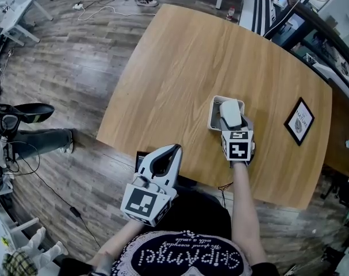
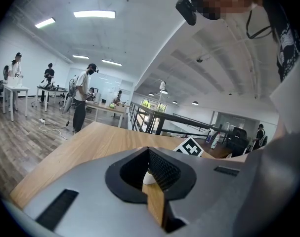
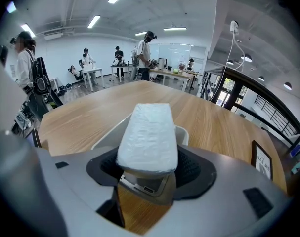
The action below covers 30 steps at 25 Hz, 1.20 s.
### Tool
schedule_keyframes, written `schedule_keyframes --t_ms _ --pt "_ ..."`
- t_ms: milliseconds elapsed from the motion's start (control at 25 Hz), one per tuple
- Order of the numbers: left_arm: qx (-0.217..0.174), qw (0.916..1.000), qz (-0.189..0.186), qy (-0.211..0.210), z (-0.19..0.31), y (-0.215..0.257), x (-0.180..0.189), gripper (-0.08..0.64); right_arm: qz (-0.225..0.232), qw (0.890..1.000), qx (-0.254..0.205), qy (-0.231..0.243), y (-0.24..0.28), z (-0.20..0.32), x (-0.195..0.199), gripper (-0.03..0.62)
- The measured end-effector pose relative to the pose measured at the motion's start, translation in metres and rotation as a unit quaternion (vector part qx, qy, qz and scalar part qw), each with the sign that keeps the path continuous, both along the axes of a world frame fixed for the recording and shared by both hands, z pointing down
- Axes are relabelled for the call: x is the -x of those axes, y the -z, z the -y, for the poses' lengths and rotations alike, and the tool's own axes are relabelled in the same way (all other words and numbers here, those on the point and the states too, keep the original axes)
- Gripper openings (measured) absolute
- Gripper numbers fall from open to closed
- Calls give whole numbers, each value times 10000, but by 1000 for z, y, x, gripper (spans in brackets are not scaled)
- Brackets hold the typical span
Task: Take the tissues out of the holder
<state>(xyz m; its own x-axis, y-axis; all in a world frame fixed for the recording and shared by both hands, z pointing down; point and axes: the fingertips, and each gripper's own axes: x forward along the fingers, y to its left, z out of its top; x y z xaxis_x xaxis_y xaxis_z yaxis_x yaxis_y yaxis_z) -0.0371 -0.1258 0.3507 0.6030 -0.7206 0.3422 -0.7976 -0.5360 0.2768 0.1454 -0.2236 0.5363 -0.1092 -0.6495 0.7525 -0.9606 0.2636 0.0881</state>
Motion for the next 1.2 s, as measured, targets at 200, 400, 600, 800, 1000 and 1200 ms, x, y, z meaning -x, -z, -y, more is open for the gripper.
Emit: schedule_keyframes --t_ms 200,400,600,800,1000,1200 --pt "-1 10000 36 25 1 1 -1 5 84 9997 -208 -86 15 0 -5 278" --pt "-47 10000 -47 -68 -3 4 -3 5 149 9986 -476 -194 37 -5 -7 278" --pt "-105 9999 -69 -113 -4 7 -3 5 240 9964 -773 -251 64 -10 -6 278" --pt "-102 9999 -130 -27 -1 11 6 5 346 9943 -968 -283 87 -25 1 278" --pt "-371 9991 12 209 15 16 30 5 292 9932 -1097 -250 102 -43 5 278" --pt "-386 9985 133 370 19 16 47 5 264 9929 -1119 -317 106 -65 3 278"
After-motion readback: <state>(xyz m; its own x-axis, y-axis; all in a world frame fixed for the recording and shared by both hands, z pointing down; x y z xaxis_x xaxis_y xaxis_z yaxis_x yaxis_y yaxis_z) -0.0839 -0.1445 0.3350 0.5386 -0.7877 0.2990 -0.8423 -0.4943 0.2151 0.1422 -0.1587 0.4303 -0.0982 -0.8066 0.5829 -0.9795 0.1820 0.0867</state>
